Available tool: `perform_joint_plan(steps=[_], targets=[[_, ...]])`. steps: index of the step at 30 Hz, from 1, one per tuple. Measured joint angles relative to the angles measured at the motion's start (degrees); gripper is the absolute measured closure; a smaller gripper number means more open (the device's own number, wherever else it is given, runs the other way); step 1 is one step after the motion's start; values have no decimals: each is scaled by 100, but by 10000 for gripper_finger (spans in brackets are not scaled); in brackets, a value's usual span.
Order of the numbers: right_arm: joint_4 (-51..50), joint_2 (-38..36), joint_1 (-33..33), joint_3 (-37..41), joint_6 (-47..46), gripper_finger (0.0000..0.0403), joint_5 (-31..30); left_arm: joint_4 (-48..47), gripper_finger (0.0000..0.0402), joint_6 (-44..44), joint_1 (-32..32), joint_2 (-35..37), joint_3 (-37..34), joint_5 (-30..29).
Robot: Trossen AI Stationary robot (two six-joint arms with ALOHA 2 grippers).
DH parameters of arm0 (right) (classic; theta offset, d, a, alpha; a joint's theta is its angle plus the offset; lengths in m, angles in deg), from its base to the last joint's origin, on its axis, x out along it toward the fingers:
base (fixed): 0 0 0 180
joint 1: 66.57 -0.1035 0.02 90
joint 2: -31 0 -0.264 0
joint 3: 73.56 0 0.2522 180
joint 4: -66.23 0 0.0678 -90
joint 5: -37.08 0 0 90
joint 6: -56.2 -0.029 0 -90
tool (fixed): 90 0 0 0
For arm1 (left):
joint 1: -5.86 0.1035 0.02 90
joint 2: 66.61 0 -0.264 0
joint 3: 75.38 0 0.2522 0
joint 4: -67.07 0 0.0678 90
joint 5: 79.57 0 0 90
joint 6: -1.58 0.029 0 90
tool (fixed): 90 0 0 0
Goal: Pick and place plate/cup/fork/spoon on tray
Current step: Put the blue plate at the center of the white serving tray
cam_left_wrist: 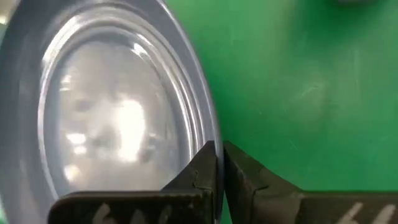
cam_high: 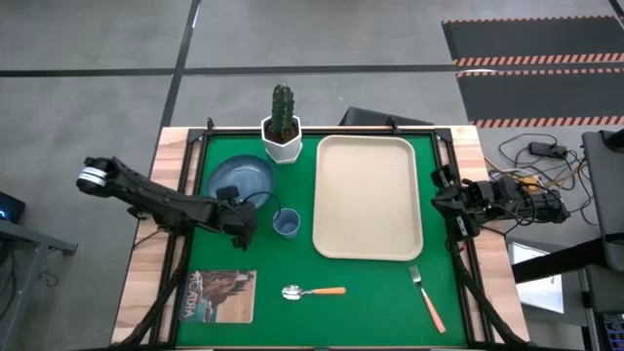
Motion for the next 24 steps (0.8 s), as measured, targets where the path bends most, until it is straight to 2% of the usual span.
perform_joint_plan(steps=[14,24], targets=[[-30,0,2,2,-66,392,0,-1078,401,-83,-2,353,1020,-720],[-37,0,1,2,-67,392,2,-1864,401,-86,-2,358,1895,-776]])
